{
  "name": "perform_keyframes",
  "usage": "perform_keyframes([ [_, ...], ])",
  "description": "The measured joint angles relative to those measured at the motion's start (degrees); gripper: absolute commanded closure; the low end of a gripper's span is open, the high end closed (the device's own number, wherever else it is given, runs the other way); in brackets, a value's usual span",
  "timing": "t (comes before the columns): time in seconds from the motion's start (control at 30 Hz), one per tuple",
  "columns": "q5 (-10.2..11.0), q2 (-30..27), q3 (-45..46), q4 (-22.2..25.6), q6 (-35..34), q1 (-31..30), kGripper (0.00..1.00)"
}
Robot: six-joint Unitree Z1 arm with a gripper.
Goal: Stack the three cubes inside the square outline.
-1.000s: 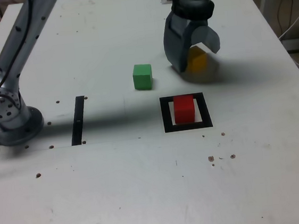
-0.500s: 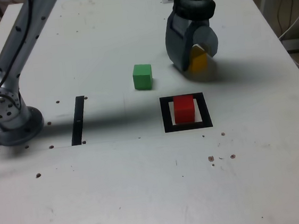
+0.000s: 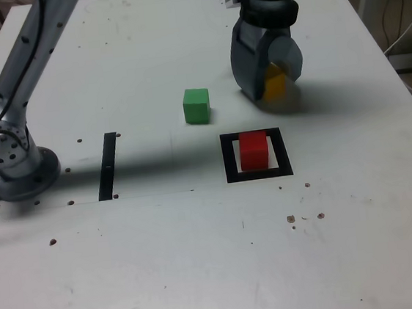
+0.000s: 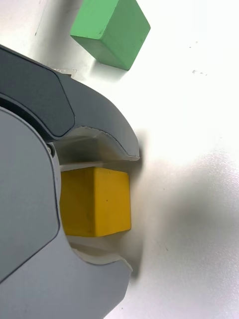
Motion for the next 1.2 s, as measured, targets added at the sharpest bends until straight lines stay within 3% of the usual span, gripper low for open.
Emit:
perform_keyframes([
  [0.13,1.37,-0.07,0.11,0.02,-0.44,0.00,0.47],
  [0.3,1.49,-0.09,0.22,-0.38,-0.54,0.00,0.48],
  [0.53,0.62,-0.33,0.22,-0.38,-1.28,0.00,0.61],
  [0.7,2.11,-1.12,0.65,-2.01,-1.08,-0.09,0.66],
  [0.83,3.49,-3.64,2.53,-3.22,1.55,-0.56,0.69],
  [1.03,4.48,-8.21,6.68,-0.81,5.13,-1.38,0.69],
  [1.2,5.72,-14.28,6.85,2.75,7.34,-6.23,0.69],
])
